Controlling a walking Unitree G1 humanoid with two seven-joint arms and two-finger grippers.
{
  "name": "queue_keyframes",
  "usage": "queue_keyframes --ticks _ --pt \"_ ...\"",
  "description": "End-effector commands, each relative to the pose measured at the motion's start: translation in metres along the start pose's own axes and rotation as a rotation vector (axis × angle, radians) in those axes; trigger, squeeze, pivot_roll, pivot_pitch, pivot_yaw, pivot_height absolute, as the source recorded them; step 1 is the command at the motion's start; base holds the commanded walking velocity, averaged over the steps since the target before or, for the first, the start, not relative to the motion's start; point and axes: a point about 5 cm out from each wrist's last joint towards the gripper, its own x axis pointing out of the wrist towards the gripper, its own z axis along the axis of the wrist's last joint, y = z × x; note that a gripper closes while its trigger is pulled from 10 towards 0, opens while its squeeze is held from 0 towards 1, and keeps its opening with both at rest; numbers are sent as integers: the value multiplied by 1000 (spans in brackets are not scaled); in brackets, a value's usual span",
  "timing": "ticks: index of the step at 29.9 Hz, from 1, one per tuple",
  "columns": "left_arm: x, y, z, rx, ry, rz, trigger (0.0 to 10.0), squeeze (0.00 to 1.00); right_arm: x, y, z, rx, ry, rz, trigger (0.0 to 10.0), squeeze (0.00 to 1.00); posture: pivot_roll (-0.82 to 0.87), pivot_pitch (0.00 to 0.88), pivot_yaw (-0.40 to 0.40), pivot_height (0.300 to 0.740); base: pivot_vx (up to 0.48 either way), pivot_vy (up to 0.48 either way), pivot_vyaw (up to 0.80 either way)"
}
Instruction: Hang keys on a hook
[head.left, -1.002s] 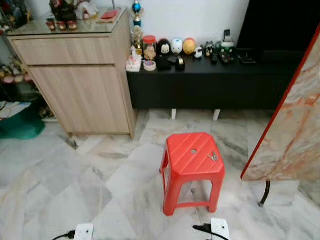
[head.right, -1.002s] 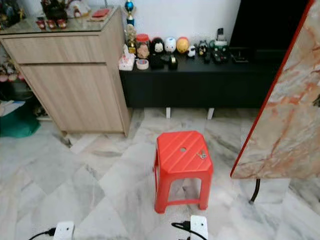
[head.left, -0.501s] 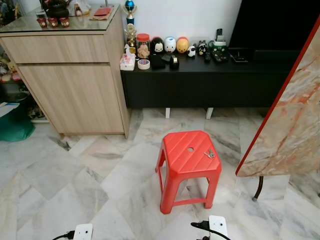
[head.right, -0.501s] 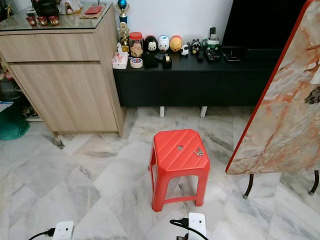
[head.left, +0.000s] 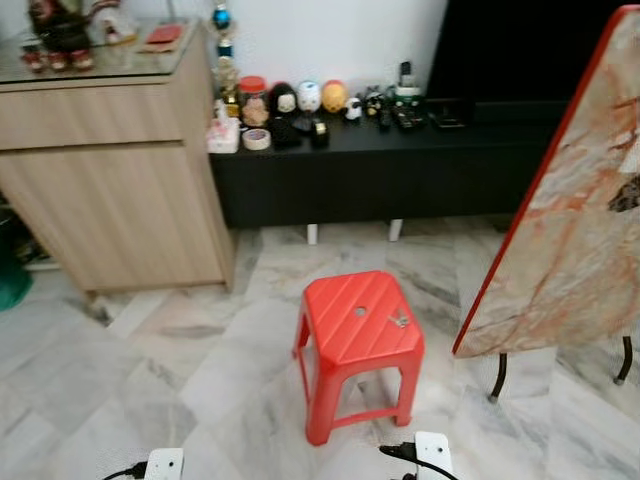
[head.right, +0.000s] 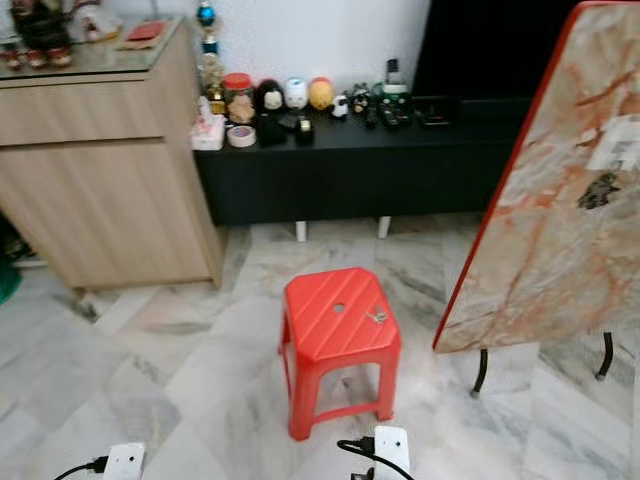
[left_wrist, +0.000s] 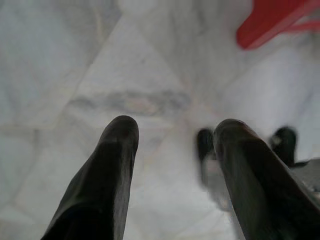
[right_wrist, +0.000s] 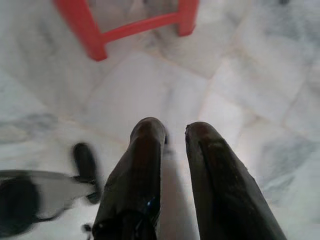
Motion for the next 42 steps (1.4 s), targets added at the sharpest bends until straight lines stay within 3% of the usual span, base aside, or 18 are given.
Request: queue_keyframes --ticks 1,18,36,37,38,39,40,42 --pt "-2 8 -8 -3 27 19 10000 0 -1 10 2 4 -6 23 10000 0 62 0 -3 728 292 0 0" --pt "-2 8 -8 -4 25 18 10000 0 0 10 3 1 -7 23 10000 0 63 0 -8 728 296 0 0" --pt "-2 8 -7 31 23 17 10000 0 0 10 3 1 -9 24 10000 0 62 0 -8 728 0 -87 0" --pt "-2 8 -7 32 23 16 10000 0 -1 10 3 3 -10 25 10000 169 61 0 -8 728 0 -371 0" --pt "-2 8 -7 32 23 16 10000 0 -1 10 3 4 -10 25 10000 169 61 0 -8 728 0 -371 0" --pt "-2 8 -7 31 23 16 10000 0 -1 10 3 6 -11 25 10000 878 61 0 -7 728 0 -371 0" --pt "-2 8 -7 31 23 15 10000 0 -1 10 3 7 -12 25 10000 1000 62 0 -7 728 0 -371 0" --pt "-2 8 -7 31 23 14 10000 0 -1 10 3 6 -13 25 10000 1000 61 0 -7 728 0 -371 0"
